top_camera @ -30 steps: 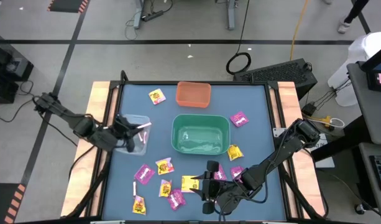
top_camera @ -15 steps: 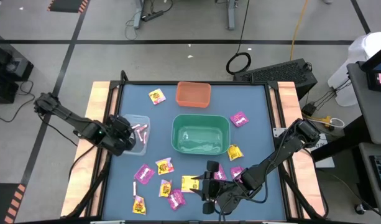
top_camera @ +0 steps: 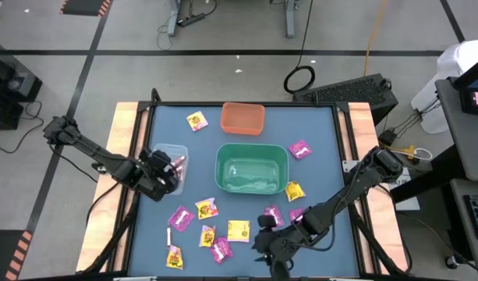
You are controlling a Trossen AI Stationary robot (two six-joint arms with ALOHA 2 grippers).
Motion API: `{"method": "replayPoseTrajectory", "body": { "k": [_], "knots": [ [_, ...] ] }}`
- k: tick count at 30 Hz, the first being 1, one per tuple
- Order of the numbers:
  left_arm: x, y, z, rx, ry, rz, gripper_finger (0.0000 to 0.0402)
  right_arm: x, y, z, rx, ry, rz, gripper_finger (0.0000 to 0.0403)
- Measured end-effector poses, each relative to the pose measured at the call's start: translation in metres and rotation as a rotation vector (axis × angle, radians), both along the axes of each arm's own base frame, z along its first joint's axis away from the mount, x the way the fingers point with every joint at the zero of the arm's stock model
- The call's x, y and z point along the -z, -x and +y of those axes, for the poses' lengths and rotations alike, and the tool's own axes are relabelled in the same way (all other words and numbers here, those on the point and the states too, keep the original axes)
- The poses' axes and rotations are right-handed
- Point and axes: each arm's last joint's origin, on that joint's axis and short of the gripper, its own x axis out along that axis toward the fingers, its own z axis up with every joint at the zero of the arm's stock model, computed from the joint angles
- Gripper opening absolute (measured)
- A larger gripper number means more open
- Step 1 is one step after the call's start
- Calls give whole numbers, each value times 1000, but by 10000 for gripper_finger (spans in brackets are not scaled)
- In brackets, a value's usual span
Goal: Sort candy
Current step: Put the orange candy into the transparent bin
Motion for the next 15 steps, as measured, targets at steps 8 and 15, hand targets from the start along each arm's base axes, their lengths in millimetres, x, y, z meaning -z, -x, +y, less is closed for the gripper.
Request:
{"method": "replayPoseTrajectory", "body": {
  "k": [8, 15],
  "knots": [
    [-15, -29, -15, 135, 36, -269, 210, 20, 27, 20, 137, 73, 132, 172],
    [-34, -45, -27, 288, 1, -437, 210, 37, 41, 38, 205, 212, 68, 203]
  ]
}}
